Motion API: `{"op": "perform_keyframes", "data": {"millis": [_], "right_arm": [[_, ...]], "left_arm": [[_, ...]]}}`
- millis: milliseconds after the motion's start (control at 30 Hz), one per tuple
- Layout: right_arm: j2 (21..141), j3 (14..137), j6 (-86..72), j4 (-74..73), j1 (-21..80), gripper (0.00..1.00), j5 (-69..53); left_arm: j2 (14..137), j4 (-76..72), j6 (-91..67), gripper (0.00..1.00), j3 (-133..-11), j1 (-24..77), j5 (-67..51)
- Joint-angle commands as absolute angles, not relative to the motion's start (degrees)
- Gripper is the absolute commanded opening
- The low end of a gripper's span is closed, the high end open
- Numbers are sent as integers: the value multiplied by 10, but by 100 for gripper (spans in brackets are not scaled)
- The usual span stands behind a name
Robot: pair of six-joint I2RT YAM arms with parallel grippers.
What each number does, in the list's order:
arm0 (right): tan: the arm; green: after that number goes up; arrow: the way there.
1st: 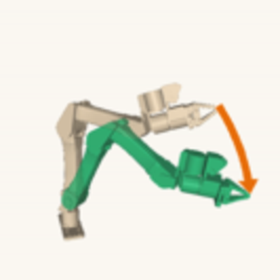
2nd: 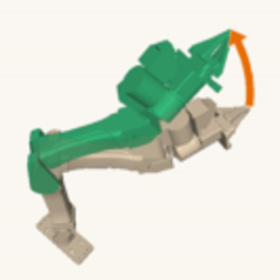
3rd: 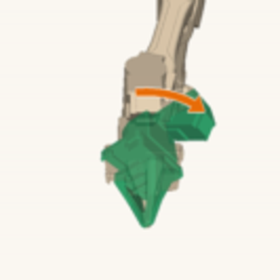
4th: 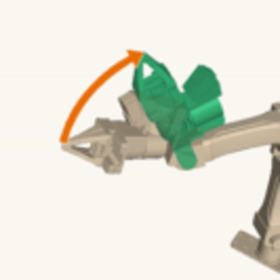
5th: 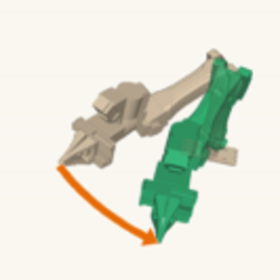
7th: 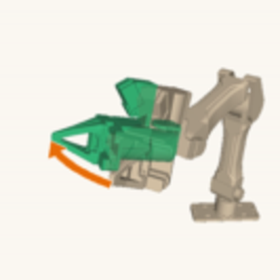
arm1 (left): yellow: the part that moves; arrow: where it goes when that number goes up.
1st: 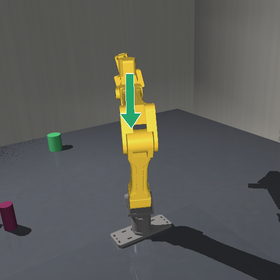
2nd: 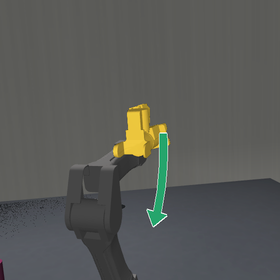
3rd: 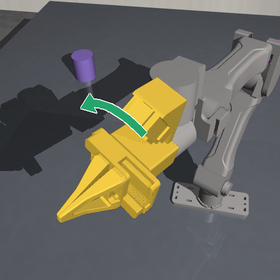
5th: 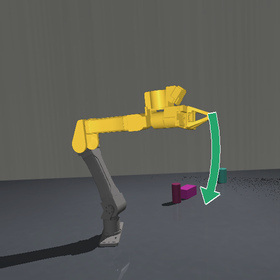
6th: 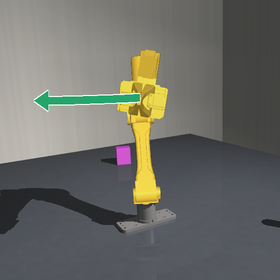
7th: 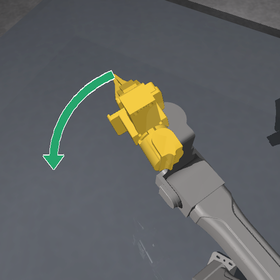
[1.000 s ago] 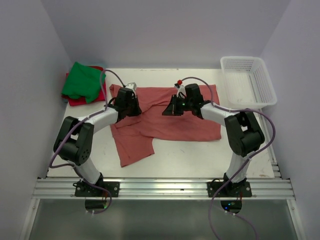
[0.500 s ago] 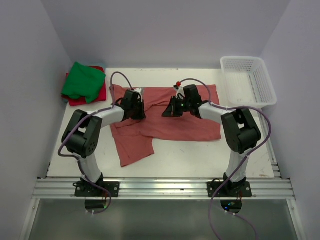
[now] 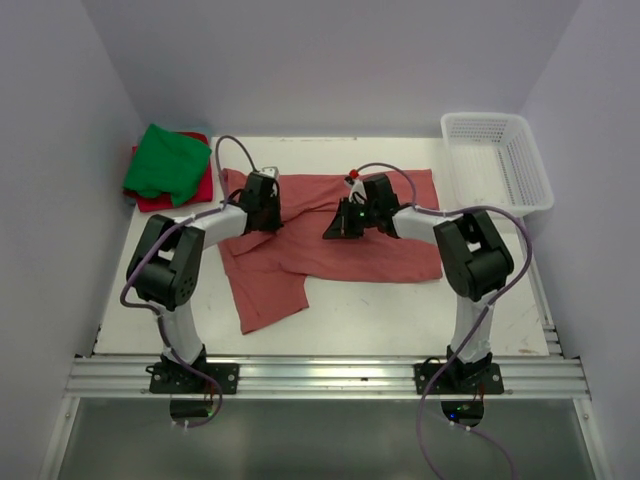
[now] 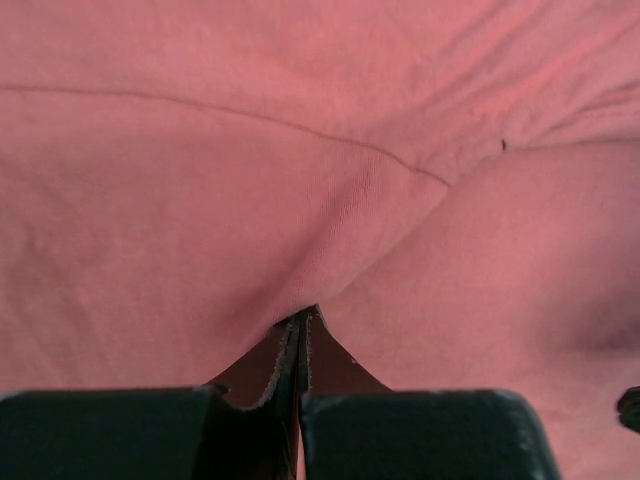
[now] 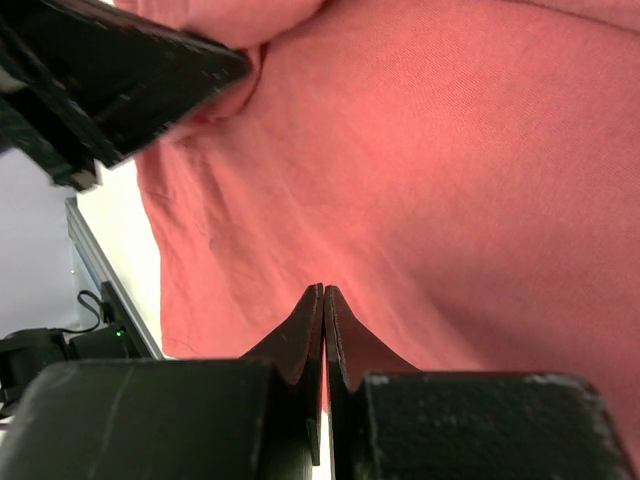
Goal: Fold and stack the t-shirts
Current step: Fold the flattened tshirt in 1/3 of the way
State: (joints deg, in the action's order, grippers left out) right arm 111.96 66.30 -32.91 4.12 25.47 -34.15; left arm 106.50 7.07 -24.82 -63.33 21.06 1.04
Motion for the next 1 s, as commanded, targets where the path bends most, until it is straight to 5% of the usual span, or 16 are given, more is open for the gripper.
{"op": "perform_keyframes", "data": {"millis": [0,533,967], "right_arm": [[1136,695,-324,60,264,0,-361],[1251,868,-273,-50,318,0,-298],[1222,843,-258,-61,322,0,-270]], "left_arm": [[1037,70,-234,0,-678,200,31],[1057,81,-243,0,-725,172,2],[1011,49,-239,0,-608,210,-222]]}}
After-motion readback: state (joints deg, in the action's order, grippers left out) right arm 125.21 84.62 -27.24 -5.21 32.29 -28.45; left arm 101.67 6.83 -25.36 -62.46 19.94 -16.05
